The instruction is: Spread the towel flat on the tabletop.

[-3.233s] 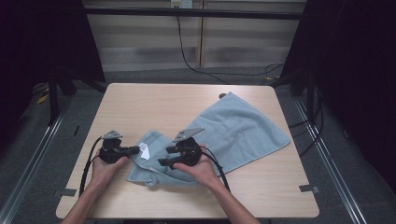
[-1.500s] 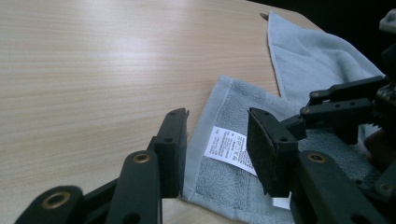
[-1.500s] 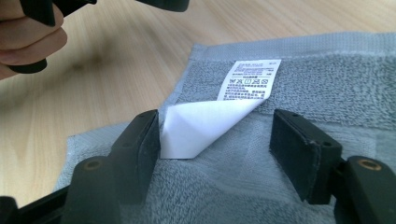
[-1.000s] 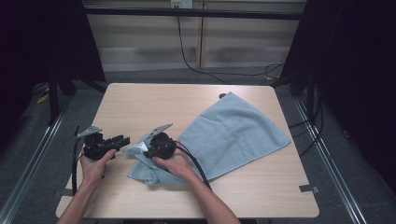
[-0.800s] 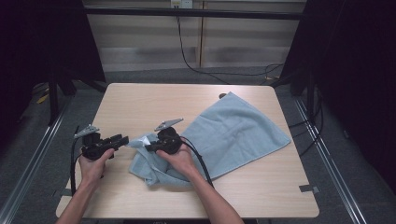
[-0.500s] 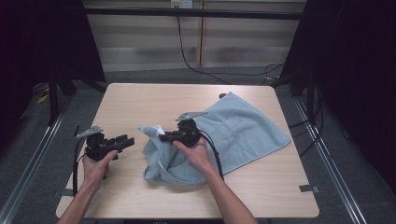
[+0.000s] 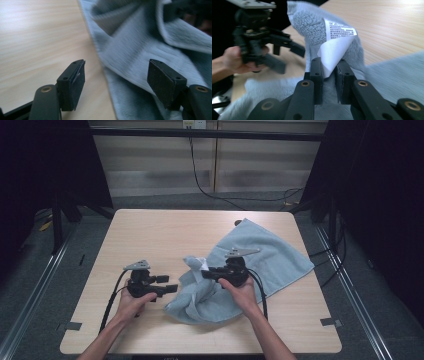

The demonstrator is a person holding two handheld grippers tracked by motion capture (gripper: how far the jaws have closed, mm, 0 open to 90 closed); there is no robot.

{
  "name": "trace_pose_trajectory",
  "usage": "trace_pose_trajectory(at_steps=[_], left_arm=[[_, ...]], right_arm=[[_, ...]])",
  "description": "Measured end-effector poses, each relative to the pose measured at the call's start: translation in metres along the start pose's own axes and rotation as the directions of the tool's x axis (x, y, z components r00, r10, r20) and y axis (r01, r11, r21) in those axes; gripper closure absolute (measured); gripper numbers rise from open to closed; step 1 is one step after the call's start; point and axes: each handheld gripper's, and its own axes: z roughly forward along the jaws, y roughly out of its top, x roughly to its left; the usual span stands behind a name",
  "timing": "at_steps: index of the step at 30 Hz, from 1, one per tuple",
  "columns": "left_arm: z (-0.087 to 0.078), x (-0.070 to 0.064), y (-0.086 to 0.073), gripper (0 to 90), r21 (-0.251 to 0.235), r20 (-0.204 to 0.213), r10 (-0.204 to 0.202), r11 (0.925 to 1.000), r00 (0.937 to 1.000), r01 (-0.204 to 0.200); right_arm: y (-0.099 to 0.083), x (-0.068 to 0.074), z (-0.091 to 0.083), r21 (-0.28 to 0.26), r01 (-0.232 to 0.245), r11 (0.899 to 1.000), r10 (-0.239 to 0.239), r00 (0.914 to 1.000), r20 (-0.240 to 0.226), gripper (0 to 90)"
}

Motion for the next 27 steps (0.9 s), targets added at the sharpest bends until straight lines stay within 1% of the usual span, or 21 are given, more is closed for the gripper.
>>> trace_pose_trajectory(at_steps=[1,2,3,4,6,7,8,10,11,12,13,14,15,17,20,21,23,24,25,27], left_arm=[[0.004,-0.005,0.000,31.6,0.012,0.011,0.005,0.9999,0.9999,-0.005],[0.008,-0.009,0.000,32.0,0.027,0.025,0.019,0.9994,0.9995,-0.020],[0.010,-0.011,0.000,32.5,0.032,0.025,0.028,0.9991,0.9993,-0.029],[0.013,-0.013,0.000,32.5,0.037,0.031,0.026,0.9989,0.9992,-0.027],[0.016,-0.015,0.000,32.4,0.036,0.049,0.024,0.9990,0.9985,-0.025],[0.016,-0.016,0.000,32.3,0.035,0.055,0.019,0.9992,0.9983,-0.021],[0.016,-0.017,0.000,32.3,0.028,0.061,0.019,0.9994,0.9979,-0.020],[0.016,-0.021,0.001,32.3,0.020,0.086,0.014,0.9997,0.9962,-0.016],[0.016,-0.023,0.002,32.3,0.018,0.088,0.016,0.9997,0.9960,-0.017],[0.017,-0.024,0.002,32.4,0.017,0.090,0.025,0.9995,0.9956,-0.026],[0.017,-0.025,0.002,32.4,0.024,0.092,0.033,0.9991,0.9952,-0.035],[0.018,-0.026,0.001,32.4,0.026,0.090,0.035,0.9990,0.9953,-0.037],[0.018,-0.026,0.001,32.4,0.027,0.091,0.028,0.9992,0.9955,-0.031],[0.019,-0.026,0.001,32.5,0.029,0.089,0.028,0.9991,0.9956,-0.030],[0.021,-0.028,0.000,33.8,0.044,0.103,0.029,0.9985,0.9942,-0.034],[0.022,-0.030,0.000,33.8,0.050,0.102,0.036,0.9979,0.9941,-0.041],[0.023,-0.035,0.000,33.8,0.060,0.097,0.062,0.9959,0.9934,-0.068],[0.024,-0.036,-0.001,34.1,0.067,0.101,0.068,0.9949,0.9926,-0.075],[0.025,-0.037,-0.002,35.2,0.078,0.102,0.077,0.9933,0.9918,-0.085],[0.029,-0.038,-0.005,39.7,0.108,0.106,0.099,0.9881,0.9895,-0.110]], right_arm=[[-0.003,-0.004,-0.008,-0.008,-0.008,1.000,0.008,0.9999,0.009,75.3],[-0.006,-0.007,-0.016,-0.016,-0.021,1.000,0.021,0.9997,0.014,76.0],[-0.010,-0.011,-0.026,-0.008,-0.019,1.000,0.019,0.9993,0.033,77.2],[-0.013,-0.013,-0.031,-0.004,-0.019,1.000,0.020,0.9984,0.052,77.1],[-0.022,-0.020,-0.044,-0.002,-0.038,0.999,0.038,0.9972,0.065,79.7],[-0.026,-0.023,-0.050,-0.006,-0.038,0.999,0.038,0.9959,0.082,79.7],[-0.029,-0.025,-0.054,-0.008,-0.051,0.999,0.052,0.9941,0.096,78.5],[-0.036,-0.030,-0.062,-0.003,-0.070,0.998,0.070,0.9912,0.112,72.6],[-0.038,-0.032,-0.065,0.005,-0.079,0.997,0.078,0.9889,0.127,68.5],[-0.041,-0.033,-0.069,0.009,-0.087,0.996,0.085,0.9850,0.150,63.1],[-0.043,-0.035,-0.074,0.014,-0.088,0.996,0.084,0.9801,0.180,60.9],[-0.046,-0.036,-0.079,0.020,-0.090,0.996,0.084,0.9766,0.198,59.7],[-0.047,-0.037,-0.085,0.020,-0.096,0.995,0.090,0.9738,0.209,57.2],[-0.050,-0.039,-0.097,-0.008,-0.104,0.995,0.103,0.9704,0.218,53.2],[-0.049,-0.035,-0.109,-0.043,-0.098,0.994,0.105,0.9705,0.217,49.0],[-0.048,-0.034,-0.111,-0.053,-0.102,0.993,0.111,0.9696,0.218,47.9],[-0.048,-0.031,-0.116,-0.068,-0.096,0.993,0.109,0.9634,0.245,46.1],[-0.049,-0.031,-0.119,-0.079,-0.106,0.991,0.123,0.9615,0.246,44.8],[-0.049,-0.031,-0.123,-0.091,-0.122,0.988,0.140,0.9602,0.241,43.8],[-0.050,-0.030,-0.130,-0.115,-0.122,0.986,0.148,0.9558,0.254,43.3]])
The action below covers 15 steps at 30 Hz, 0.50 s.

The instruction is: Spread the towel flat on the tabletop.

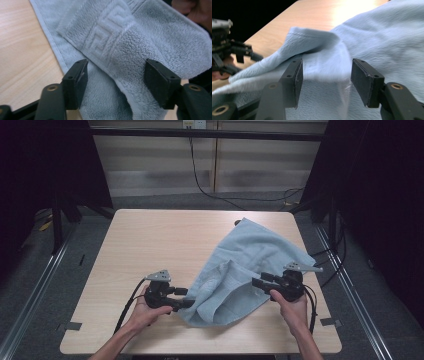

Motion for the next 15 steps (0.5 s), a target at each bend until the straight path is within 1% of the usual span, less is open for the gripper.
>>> trace_pose_trajectory(at_steps=[1,2,3,4,5,6,7,8,9,10,11,12,13,14,15], left_arm=[[0.002,-0.001,-0.002,44.0,0.020,0.003,0.011,0.9997,0.9999,-0.011],[0.004,-0.001,-0.003,46.5,0.036,0.003,0.018,0.9992,0.9998,-0.018],[0.005,-0.003,-0.005,49.6,0.049,0.007,0.015,0.9987,0.9999,-0.015],[0.005,-0.004,-0.007,52.5,0.064,0.009,0.029,0.9975,0.9995,-0.030],[0.004,-0.006,-0.010,55.5,0.075,0.011,0.031,0.9967,0.9995,-0.032],[0.003,-0.007,-0.012,59.0,0.084,0.003,0.034,0.9959,0.9994,-0.034],[0.002,-0.009,-0.015,60.7,0.094,-0.005,0.033,0.9951,0.9994,-0.033],[0.001,-0.012,-0.018,61.9,0.098,-0.004,0.030,0.9947,0.9995,-0.030],[-0.001,-0.013,-0.020,62.2,0.102,0.004,0.027,0.9944,0.9996,-0.027],[-0.002,-0.015,-0.023,62.2,0.108,0.012,0.026,0.9938,0.9996,-0.027],[-0.003,-0.017,-0.025,62.2,0.110,0.026,0.023,0.9936,0.9994,-0.026],[-0.005,-0.019,-0.026,62.2,0.118,0.035,0.019,0.9927,0.9992,-0.023],[-0.006,-0.021,-0.027,62.1,0.124,0.043,0.022,0.9919,0.9988,-0.027],[-0.007,-0.024,-0.028,61.8,0.129,0.050,0.032,0.9910,0.9982,-0.038],[-0.009,-0.026,-0.027,60.8,0.124,0.041,0.039,0.9913,0.9984,-0.044]], right_arm=[[0.000,-0.001,-0.003,-0.007,0.011,1.000,-0.011,0.9995,0.029,42.7],[0.001,0.000,-0.006,-0.016,0.023,1.000,-0.022,0.9983,0.055,42.5],[0.002,-0.001,-0.006,-0.022,0.020,1.000,-0.019,0.9985,0.051,42.5],[0.002,-0.002,-0.004,-0.013,0.019,1.000,-0.018,0.9992,0.035,42.6],[0.001,-0.003,0.000,0.005,0.016,1.000,-0.016,0.9994,0.030,43.1],[-0.001,-0.004,0.005,0.034,0.024,0.999,-0.026,0.9989,0.038,43.2],[-0.005,-0.006,0.012,0.064,0.031,0.997,-0.033,0.9985,0.043,43.1],[-0.009,-0.007,0.018,0.097,0.023,0.995,-0.027,0.9989,0.039,42.4],[-0.013,-0.008,0.024,0.122,0.025,0.992,-0.029,0.9990,0.033,41.9],[-0.017,-0.009,0.030,0.152,0.028,0.988,-0.036,0.9982,0.048,40.6],[-0.019,-0.009,0.034,0.170,0.027,0.985,-0.036,0.9982,0.047,39.9],[-0.020,-0.009,0.037,0.178,0.025,0.984,-0.030,0.9993,0.024,40.1],[-0.021,-0.008,0.039,0.180,0.017,0.983,-0.019,0.9998,0.008,42.7],[-0.021,-0.007,0.040,0.185,0.022,0.982,-0.022,0.9997,-0.001,57.9],[-0.022,-0.004,0.040,0.186,0.043,0.982,-0.038,0.9989,-0.028,72.2]])
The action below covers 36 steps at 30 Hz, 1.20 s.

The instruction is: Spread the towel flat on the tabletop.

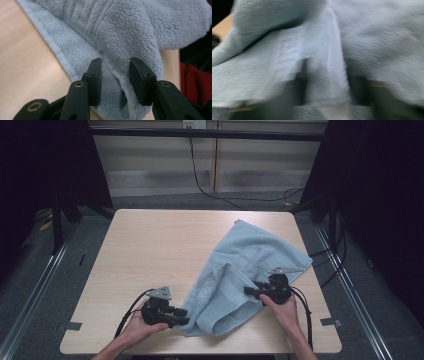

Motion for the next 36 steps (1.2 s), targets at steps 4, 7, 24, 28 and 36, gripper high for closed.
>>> trace_pose_trajectory(at_steps=[4,7,24,28,36], left_arm=[[-0.012,0.009,0.014,53.2,-0.097,-0.040,-0.013,0.9953,0.9991,0.009],[-0.014,0.029,0.030,53.5,-0.149,-0.091,-0.072,0.9872,0.9933,0.058],[0.044,0.031,0.045,61.5,-0.013,-0.094,0.046,0.9988,0.9945,-0.047],[0.024,0.027,0.027,61.9,-0.024,-0.116,0.008,0.9997,0.9932,-0.011],[-0.024,0.009,-0.014,63.1,-0.022,-0.132,-0.020,0.9996,0.9911,0.018]], right_arm=[[0.002,0.003,-0.002,0.018,0.044,0.999,-0.045,0.9981,0.042,87.6],[0.002,-0.009,-0.008,0.037,0.050,0.998,-0.054,0.9907,0.125,88.1],[0.001,-0.048,0.005,0.040,-0.023,0.999,0.018,0.9919,0.126,88.4],[0.012,-0.039,0.024,0.056,0.015,0.998,-0.020,0.9949,0.099,88.4],[0.030,0.001,0.074,0.073,0.094,0.993,-0.093,0.9956,-0.015,88.3]])
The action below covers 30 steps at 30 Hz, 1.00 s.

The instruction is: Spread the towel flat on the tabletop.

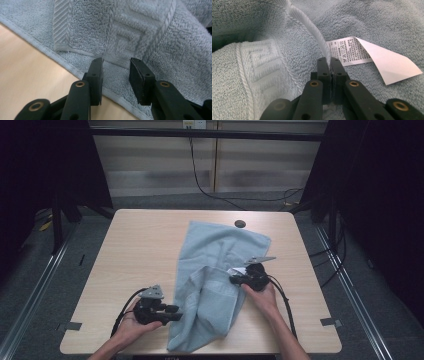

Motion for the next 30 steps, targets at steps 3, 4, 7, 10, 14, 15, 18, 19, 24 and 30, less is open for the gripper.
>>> trace_pose_trajectory(at_steps=[3,4,7,10,14,15,18,19,24,30], left_arm=[[-0.014,0.011,0.001,61.0,-0.097,-0.034,-0.037,0.9947,0.9987,0.033],[-0.017,0.016,0.004,59.6,-0.116,-0.047,-0.049,0.9924,0.9977,0.043],[-0.015,0.030,0.013,52.6,-0.153,-0.062,-0.068,0.9865,0.9957,0.058],[-0.001,0.038,0.023,41.7,-0.124,-0.042,-0.075,0.9899,0.9963,0.069],[0.018,0.036,0.027,45.9,-0.057,-0.044,-0.016,0.9983,0.9989,0.014],[0.022,0.035,0.028,56.2,-0.043,-0.042,-0.003,0.9991,0.9991,0.002],[0.021,0.035,0.028,79.3,-0.035,-0.019,-0.021,0.9992,0.9996,0.020],[0.016,0.033,0.029,82.3,-0.048,-0.026,-0.017,0.9987,0.9995,0.015],[-0.023,0.027,0.033,85.8,-0.188,-0.011,-0.029,0.9818,0.9995,0.027],[-0.066,0.012,0.048,86.1,-0.330,-0.021,0.014,0.9436,0.9997,-0.020]], right_arm=[[0.007,0.011,0.009,0.025,0.041,0.999,-0.041,0.9991,-0.009,88.1],[0.009,0.012,0.010,0.027,0.044,0.999,-0.044,0.9990,-0.011,88.0],[0.008,0.008,0.010,0.010,0.028,1.000,-0.028,0.9992,-0.029,87.9],[0.007,0.006,0.008,0.006,0.026,1.000,-0.025,0.9990,-0.037,87.9],[0.008,0.005,0.003,-0.004,0.029,1.000,-0.029,0.9991,-0.030,88.0],[0.008,0.005,0.001,-0.002,0.025,1.000,-0.025,0.9993,-0.029,88.0],[0.010,0.005,-0.009,-0.023,0.026,0.999,-0.026,0.9995,-0.018,88.1],[0.011,0.005,-0.015,-0.036,0.025,0.999,-0.026,0.9994,-0.021,88.1],[0.018,0.008,-0.054,-0.136,0.036,0.990,-0.039,0.9991,-0.015,88.1],[0.024,0.020,-0.111,-0.253,0.061,0.966,-0.065,0.9979,-0.005,88.2]])
